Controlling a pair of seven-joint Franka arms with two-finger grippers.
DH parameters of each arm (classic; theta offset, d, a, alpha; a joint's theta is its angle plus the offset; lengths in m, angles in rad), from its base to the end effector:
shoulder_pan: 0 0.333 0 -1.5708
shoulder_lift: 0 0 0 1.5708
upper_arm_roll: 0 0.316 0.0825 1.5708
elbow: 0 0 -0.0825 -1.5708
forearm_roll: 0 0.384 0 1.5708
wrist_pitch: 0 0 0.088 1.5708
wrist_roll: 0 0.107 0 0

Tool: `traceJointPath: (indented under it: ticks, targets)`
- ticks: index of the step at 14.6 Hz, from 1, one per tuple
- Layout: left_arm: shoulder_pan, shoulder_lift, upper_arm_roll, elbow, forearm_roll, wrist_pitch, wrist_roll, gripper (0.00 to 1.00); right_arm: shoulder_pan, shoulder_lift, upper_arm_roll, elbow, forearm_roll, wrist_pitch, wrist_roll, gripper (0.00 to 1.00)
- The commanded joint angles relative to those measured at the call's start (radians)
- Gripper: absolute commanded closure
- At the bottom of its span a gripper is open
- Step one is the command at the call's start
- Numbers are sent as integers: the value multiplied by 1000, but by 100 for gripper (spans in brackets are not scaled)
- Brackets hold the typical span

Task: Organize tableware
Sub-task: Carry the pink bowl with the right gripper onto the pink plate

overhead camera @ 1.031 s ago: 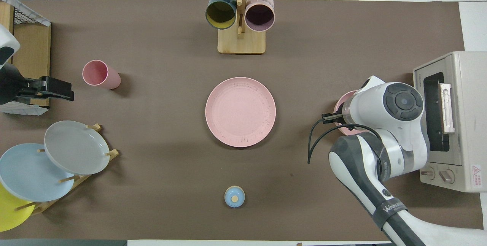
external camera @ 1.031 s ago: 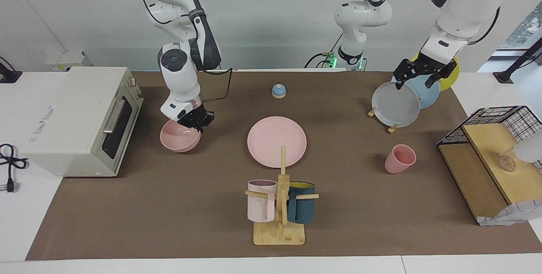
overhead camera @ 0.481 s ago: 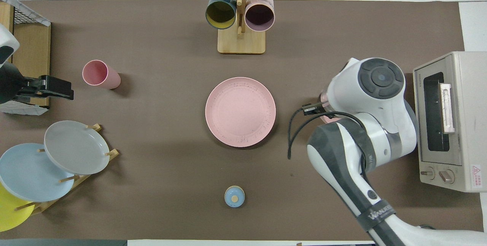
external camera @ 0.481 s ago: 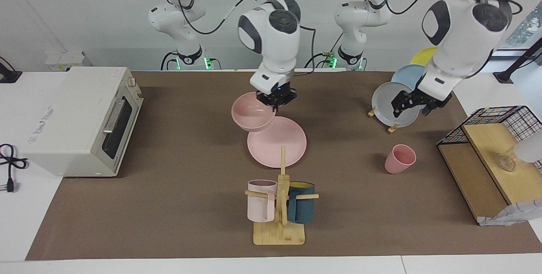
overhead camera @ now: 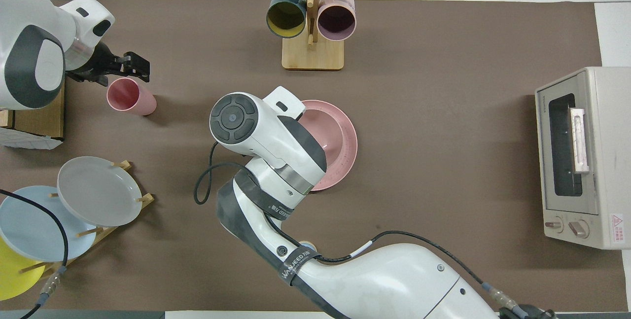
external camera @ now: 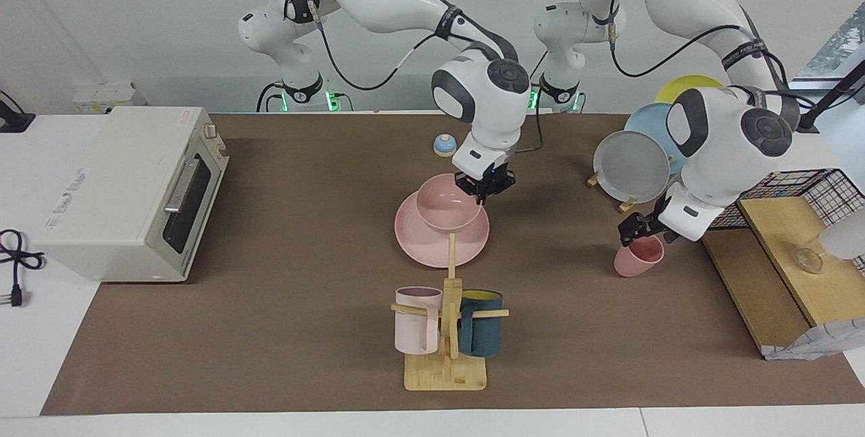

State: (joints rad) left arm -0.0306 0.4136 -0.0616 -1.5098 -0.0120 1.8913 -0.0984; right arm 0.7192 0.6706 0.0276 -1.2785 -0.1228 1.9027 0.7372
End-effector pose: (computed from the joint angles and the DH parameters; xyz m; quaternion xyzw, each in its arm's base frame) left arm 0.6734 -0.0574 0.4247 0.9997 0.0075 -0.0173 0.0165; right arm 0.5460 0.4869 0.3537 0.9983 0.0233 0.0161 0.0516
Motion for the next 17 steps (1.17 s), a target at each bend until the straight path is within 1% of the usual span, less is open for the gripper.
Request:
traceJointPath:
  ticks: [1,3,7,8,9,10,11,12,13,14,15,16,17]
  targets:
    - [-8,-7,2,-44,18,43,-61,0,-4,-34,8,-38,-21,12,16,100]
    - [-15,-21,2,-95,21,64,-90,0,-3,-36,8,-33,-14,-7,30,100]
    - [-17,-35,0,-138,21,86,-113,0,-4,-37,23,-38,-9,7,57,100]
    - [-17,-41,0,-160,21,112,-124,0,-4,-37,23,-41,-8,16,60,100]
    - [-17,-50,0,-183,21,132,-126,0,-4,-37,23,-41,-9,16,64,95]
    - [-17,-56,0,-203,23,150,-124,7,-4,-37,23,-42,-9,16,64,87]
    - [-15,-62,0,-219,23,163,-112,22,-6,-37,23,-44,-8,16,64,79]
    - [-14,-62,0,-222,23,166,-100,42,-6,-37,23,-42,-8,16,64,66]
    - [-11,-62,2,-222,23,166,-72,67,-6,-37,23,-33,-11,9,64,52]
    - [-11,-62,2,-222,23,166,-43,94,-9,-40,23,-22,-15,-20,64,39]
    - [-9,-62,2,-221,24,163,-28,100,-15,-40,23,10,-15,-42,61,16]
    - [-14,-62,2,-221,42,166,-24,100,-30,-49,17,45,-20,-54,47,0]
    - [-12,-62,0,-217,68,166,-14,100,-65,-83,14,45,-15,-50,21,0]
